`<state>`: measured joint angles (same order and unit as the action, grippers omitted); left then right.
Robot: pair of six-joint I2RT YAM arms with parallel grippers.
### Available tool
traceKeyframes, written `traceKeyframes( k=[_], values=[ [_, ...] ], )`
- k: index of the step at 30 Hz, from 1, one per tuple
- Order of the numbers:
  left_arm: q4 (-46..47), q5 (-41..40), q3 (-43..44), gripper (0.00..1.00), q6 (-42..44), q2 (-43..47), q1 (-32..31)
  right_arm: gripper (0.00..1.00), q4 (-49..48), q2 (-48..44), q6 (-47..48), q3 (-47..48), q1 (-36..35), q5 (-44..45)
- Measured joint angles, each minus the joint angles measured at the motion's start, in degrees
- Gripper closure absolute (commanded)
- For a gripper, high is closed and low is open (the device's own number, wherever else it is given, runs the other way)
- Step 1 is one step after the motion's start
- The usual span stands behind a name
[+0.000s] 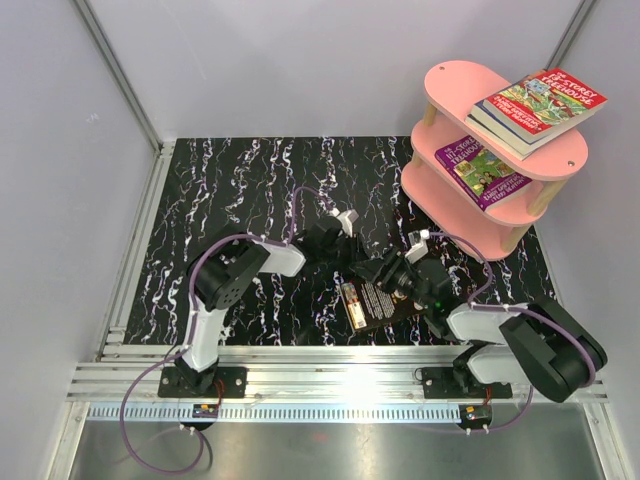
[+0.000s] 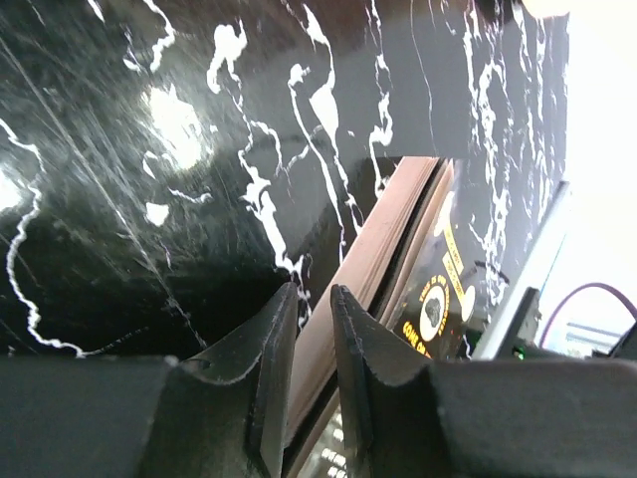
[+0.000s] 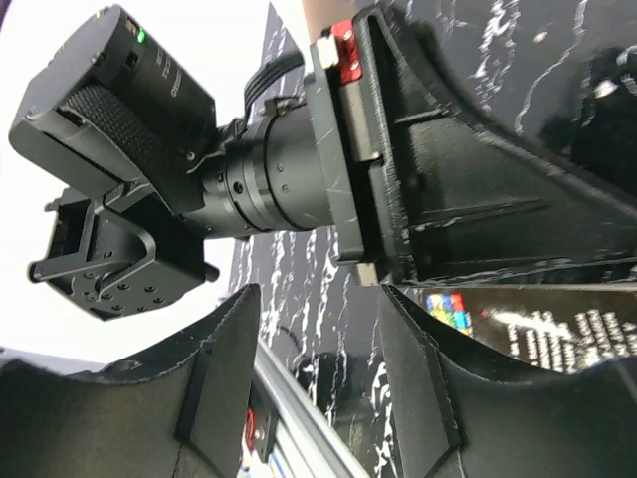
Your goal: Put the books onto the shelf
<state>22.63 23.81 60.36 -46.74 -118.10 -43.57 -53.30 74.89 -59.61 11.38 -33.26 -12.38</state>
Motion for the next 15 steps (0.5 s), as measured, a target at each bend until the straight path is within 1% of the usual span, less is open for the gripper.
traceKeyframes(
  k=[2,3,5,6,8,9,10,12,13,15],
  values=[
    [0.22,0.74,-0.26,0.75,-0.22,0.00,0.02,0.41,3.15,-1.84,0.50,0.24,0.00,1.16],
    [0.44,1.07,-0.46,0.76,-0.28,0.00,0.11,0.38,6.69,-3.96,0.94,0.42,0.00,2.03],
    [0.87,1.46,-0.87,0.76,-0.28,0.09,0.22,0.34,14.99,-10.56,1.86,0.59,0.00,4.48],
    [0.92,1.60,-1.01,0.75,-0.26,0.17,0.24,0.31,20.87,-15.47,2.45,0.87,0.00,6.27],
    [0.90,1.95,-1.42,0.61,-0.02,0.66,0.26,0.29,32.41,-26.62,3.61,2.01,0.00,10.32],
    [0.76,2.23,-1.64,0.33,0.33,1.16,0.28,0.26,39.08,-32.44,4.44,3.23,0.00,12.57],
    [0.37,2.27,-1.95,0.02,1.33,1.95,0.28,0.25,43.50,-36.87,4.94,4.24,0.00,14.10],
    [0.52,3.04,-2.29,0.01,1.90,4.66,0.22,0.23,53.27,-45.83,6.01,7.30,0.00,17.59],
    [-2.16,1.95,-2.45,0.01,3.52,6.93,0.11,0.22,57.24,-49.27,6.27,8.90,0.00,19.04],
    [-6.86,0.83,-2.86,0.01,5.88,9.18,0.28,0.22,63.82,-52.37,6.29,11.76,0.00,20.92]
  ],
)
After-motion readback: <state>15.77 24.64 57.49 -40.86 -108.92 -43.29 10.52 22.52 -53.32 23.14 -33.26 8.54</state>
